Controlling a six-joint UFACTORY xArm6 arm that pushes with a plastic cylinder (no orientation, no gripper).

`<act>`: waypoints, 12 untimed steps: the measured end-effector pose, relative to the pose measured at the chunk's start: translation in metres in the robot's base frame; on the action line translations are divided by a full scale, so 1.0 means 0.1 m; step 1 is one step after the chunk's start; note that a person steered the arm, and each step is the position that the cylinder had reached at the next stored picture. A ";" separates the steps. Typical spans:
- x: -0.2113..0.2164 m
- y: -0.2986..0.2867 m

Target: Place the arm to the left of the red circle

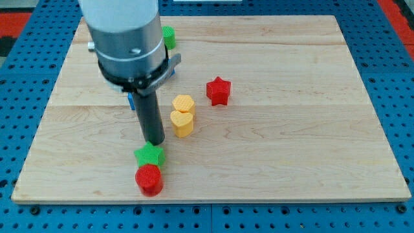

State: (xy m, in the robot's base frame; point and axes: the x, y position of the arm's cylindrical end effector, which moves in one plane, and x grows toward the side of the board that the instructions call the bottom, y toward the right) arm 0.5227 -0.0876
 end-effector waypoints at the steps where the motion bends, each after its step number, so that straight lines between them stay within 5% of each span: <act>1: -0.02 -0.03; 3: -0.32 -0.82; 4: -0.46 -0.40; 6: -0.45 -0.66; 7: -0.26 -1.16; 9: 0.96 -1.26; 12: 0.96 -1.12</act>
